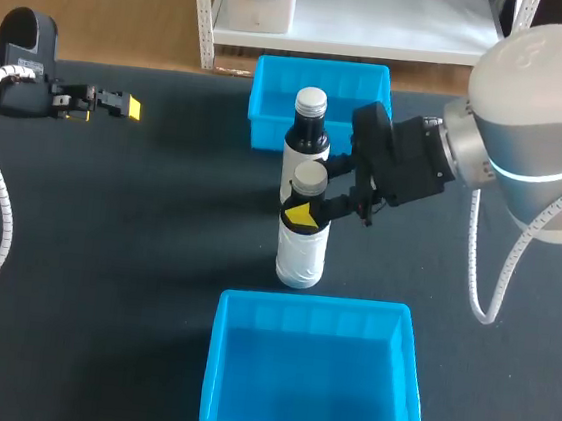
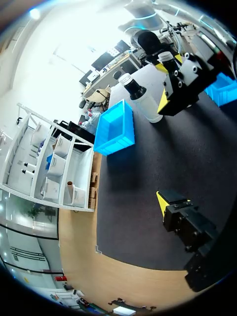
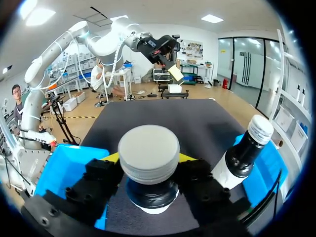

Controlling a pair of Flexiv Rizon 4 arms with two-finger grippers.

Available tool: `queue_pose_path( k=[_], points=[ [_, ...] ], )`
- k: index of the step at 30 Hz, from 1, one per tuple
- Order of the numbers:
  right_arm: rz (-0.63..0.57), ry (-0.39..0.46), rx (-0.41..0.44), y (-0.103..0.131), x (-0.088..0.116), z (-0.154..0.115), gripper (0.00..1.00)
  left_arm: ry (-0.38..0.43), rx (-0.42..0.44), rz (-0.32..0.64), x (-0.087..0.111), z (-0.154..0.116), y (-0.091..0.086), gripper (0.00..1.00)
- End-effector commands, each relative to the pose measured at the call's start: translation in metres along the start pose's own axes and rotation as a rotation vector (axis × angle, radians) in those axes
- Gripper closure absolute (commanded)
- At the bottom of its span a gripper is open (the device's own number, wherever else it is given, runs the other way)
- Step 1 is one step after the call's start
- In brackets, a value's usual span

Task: Pick up the bottle, and place it in the far bin if it is heavy, or in the near bin if it is light.

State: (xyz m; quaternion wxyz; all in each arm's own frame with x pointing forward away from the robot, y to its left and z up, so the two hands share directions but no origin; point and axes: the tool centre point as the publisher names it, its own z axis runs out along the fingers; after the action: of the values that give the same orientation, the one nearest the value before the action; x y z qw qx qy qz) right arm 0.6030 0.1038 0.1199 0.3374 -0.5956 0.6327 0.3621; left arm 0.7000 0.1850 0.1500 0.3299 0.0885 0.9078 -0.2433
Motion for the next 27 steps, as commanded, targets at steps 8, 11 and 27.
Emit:
queue_pose_path(
  k=[8, 11, 27],
  points=[
    [0.003, 0.0, -0.003, -0.001, 0.0005, 0.0018, 0.44, 0.0, 0.0, 0.0, 0.0, 0.0, 0.0, 0.0],
    [0.006, -0.006, -0.008, -0.0019, 0.0012, 0.0017, 0.45, 0.0, 0.0, 0.0, 0.0, 0.0, 0.0, 0.0],
    [0.012, -0.025, -0.03, -0.0097, 0.0024, 0.0024, 0.51, 0.0, 0.0, 0.0, 0.0, 0.0, 0.0, 0.0]
  ],
)
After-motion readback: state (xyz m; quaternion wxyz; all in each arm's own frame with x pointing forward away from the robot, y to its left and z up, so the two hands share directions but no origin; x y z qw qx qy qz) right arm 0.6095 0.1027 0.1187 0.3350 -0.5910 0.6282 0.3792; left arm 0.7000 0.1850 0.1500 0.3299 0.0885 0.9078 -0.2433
